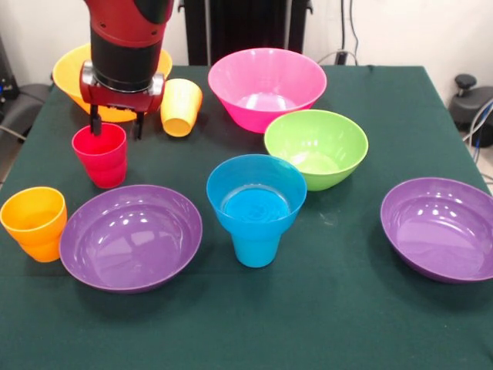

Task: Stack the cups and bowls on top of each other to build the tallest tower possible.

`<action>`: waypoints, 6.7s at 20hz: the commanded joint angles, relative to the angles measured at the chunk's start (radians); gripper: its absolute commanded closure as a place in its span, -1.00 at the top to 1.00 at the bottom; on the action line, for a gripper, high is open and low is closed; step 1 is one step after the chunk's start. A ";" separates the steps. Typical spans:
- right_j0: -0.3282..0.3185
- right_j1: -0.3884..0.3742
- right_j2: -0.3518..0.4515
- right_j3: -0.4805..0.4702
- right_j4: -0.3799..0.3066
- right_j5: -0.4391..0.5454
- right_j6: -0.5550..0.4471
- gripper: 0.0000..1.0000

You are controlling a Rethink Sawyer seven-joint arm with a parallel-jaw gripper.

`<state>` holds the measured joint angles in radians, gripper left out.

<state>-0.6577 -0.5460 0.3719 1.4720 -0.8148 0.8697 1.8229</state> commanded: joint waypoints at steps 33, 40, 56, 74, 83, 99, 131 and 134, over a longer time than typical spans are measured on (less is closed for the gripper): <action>0.029 0.057 -0.099 0.118 -0.066 -0.260 -0.061 1.00; 0.025 0.056 -0.099 0.126 -0.063 -0.291 -0.054 1.00; 0.017 0.061 -0.077 0.108 -0.034 -0.244 -0.096 -1.00; 0.086 0.023 -0.046 0.032 0.099 0.026 -0.153 -1.00; 0.123 0.032 -0.030 -0.077 0.157 0.277 -0.218 -1.00; 0.163 0.090 0.011 -0.254 0.242 0.497 -0.165 -1.00; 0.259 0.182 0.016 -0.647 0.369 1.048 -0.092 -1.00; 0.263 0.207 0.024 -0.679 0.381 1.035 -0.069 -1.00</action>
<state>-0.4244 -0.3969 0.3130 0.8971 -0.4387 1.8558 1.8229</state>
